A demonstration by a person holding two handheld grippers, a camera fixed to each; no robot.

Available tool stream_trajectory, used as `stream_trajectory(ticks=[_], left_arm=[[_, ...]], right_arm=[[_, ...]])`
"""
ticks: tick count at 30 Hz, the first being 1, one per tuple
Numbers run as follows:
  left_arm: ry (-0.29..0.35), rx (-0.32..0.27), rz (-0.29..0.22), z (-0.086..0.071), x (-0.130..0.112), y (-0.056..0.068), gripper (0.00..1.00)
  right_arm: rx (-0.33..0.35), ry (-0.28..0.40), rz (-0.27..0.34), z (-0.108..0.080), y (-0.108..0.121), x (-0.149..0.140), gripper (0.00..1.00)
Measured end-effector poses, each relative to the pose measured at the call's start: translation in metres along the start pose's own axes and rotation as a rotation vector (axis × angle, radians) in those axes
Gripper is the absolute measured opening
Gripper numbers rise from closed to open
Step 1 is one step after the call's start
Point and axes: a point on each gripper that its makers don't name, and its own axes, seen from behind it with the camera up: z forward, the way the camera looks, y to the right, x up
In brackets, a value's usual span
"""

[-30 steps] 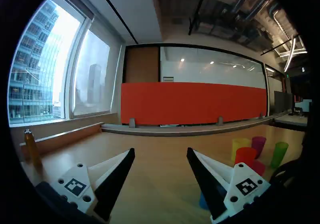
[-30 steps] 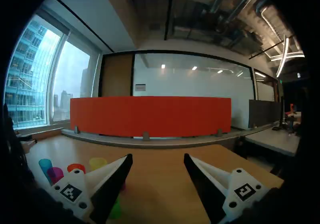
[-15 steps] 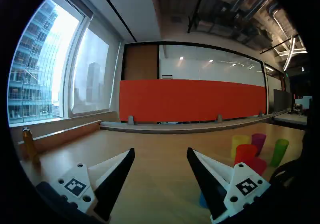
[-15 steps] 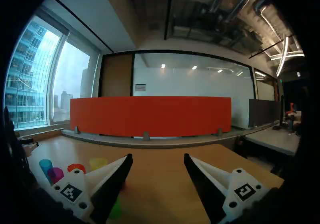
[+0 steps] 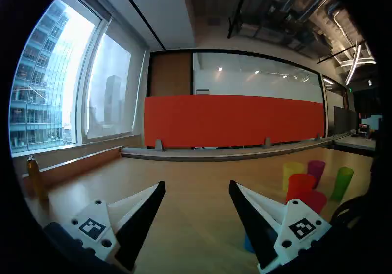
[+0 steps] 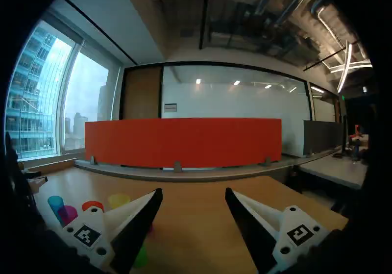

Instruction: Pour water

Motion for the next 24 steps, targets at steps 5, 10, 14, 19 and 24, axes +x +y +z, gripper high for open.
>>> stream_trajectory(ticks=[5, 10, 14, 19, 24], left_arm=[[-0.002, 0.0, 0.002, 0.001, -0.001, 0.001, 0.97], [-0.002, -0.001, 0.002, 0.001, 0.0, 0.001, 0.97], [-0.003, -0.001, 0.002, 0.001, -0.001, 0.0, 0.97], [-0.003, -0.001, 0.002, 0.001, -0.001, 0.0, 0.97], [-0.003, -0.001, 0.003, 0.001, -0.001, 0.001, 0.97]], right_arm=[[0.0, -0.001, 0.0, 0.0, 0.0, -0.001, 0.99], [-0.002, 0.007, -0.005, 0.0, 0.002, 0.0, 0.99], [-0.005, 0.017, -0.008, -0.001, 0.006, 0.002, 0.99], [-0.006, 0.036, -0.012, -0.004, 0.011, 0.004, 0.99], [-0.004, 0.042, -0.015, -0.004, 0.017, 0.001, 0.99]])
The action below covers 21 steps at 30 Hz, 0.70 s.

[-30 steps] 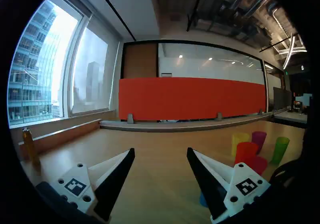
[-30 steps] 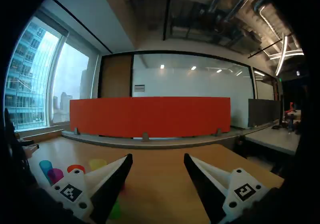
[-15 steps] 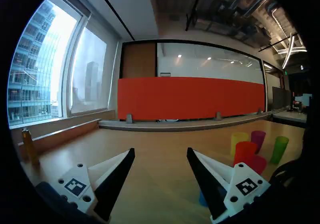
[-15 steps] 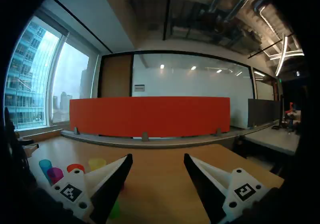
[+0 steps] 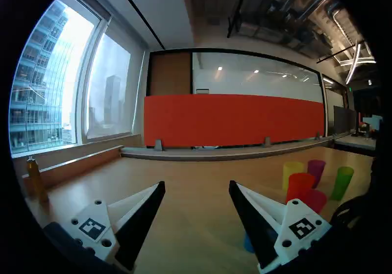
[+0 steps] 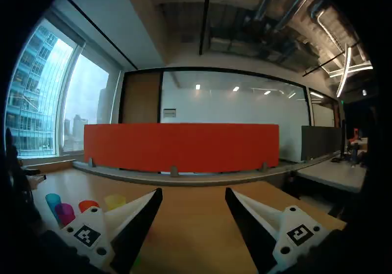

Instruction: Pour water

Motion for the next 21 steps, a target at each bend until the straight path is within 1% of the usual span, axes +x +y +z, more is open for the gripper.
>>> stream_trajectory(ticks=[6, 12, 15, 21], left_arm=[[0.0, 0.0, -0.001, 0.0, 0.0, 0.0, 0.97], [0.0, 0.0, 0.0, 0.0, 0.0, 0.001, 0.97], [0.0, 0.0, -0.001, 0.0, -0.001, 0.001, 0.97], [0.0, 0.0, 0.0, 0.0, 0.0, 0.0, 0.97]], right_arm=[[0.006, -0.002, -0.003, 0.004, 0.003, -0.009, 0.99], [0.016, -0.006, -0.006, 0.011, -0.001, -0.019, 0.99], [0.025, -0.002, 0.001, 0.014, -0.004, -0.023, 0.99], [0.015, 0.01, 0.034, 0.02, -0.003, -0.029, 0.99]])
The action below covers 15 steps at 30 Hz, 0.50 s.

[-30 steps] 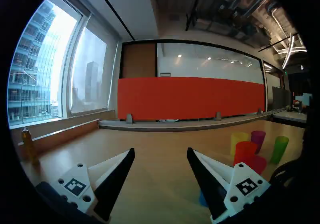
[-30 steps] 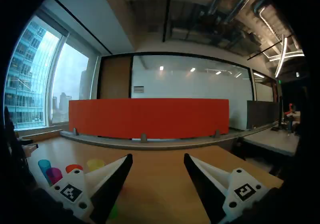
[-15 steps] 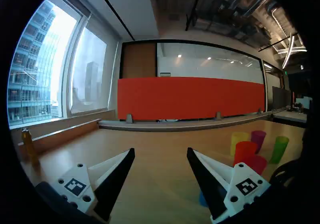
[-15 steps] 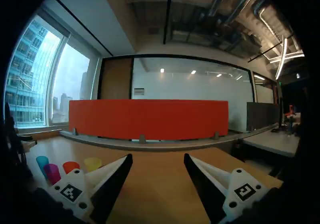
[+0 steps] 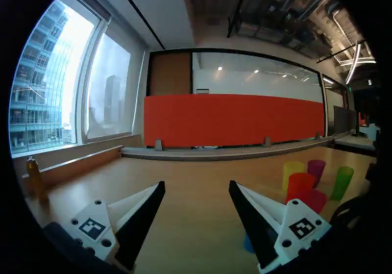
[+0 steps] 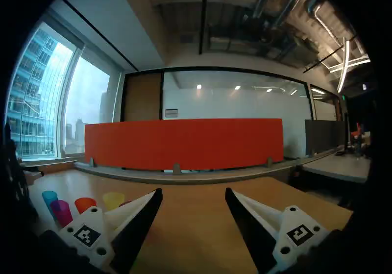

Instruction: Pour water

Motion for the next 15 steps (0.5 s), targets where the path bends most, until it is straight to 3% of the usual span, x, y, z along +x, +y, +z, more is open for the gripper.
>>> stream_trajectory(ticks=[9, 15], left_arm=[[0.0, 0.0, 0.0, -0.001, 0.0, -0.001, 0.97], [0.0, 0.0, 0.0, 0.0, 0.0, -0.001, 0.97]], right_arm=[[-0.021, -0.016, 0.015, 0.008, -0.003, -0.015, 0.99], [-0.01, -0.025, -0.007, 0.009, -0.012, -0.027, 0.99]])
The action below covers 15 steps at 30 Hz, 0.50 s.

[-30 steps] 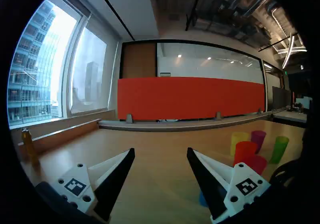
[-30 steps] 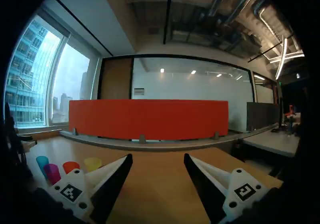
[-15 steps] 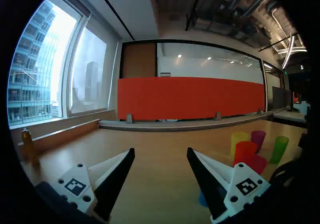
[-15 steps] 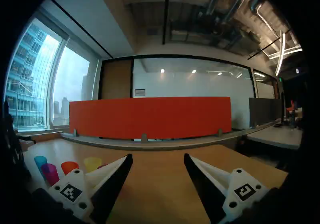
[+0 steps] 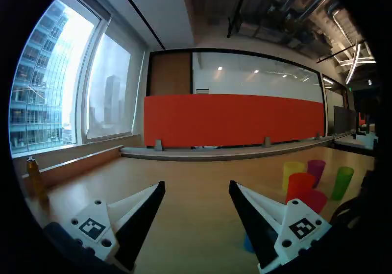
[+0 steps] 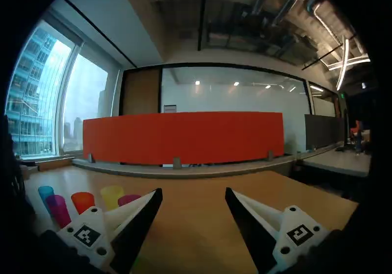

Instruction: Pour water

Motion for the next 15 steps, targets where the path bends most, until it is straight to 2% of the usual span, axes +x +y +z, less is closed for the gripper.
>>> stream_trajectory(ticks=[6, 15], left_arm=[[0.0, 0.0, 0.0, 0.0, 0.0, -0.001, 0.97], [0.0, 0.0, 0.0, 0.0, 0.0, 0.0, 0.97]], right_arm=[[-0.004, -0.017, -0.02, 0.003, -0.003, -0.011, 0.99], [-0.008, -0.031, -0.009, 0.004, -0.002, -0.019, 0.99]])
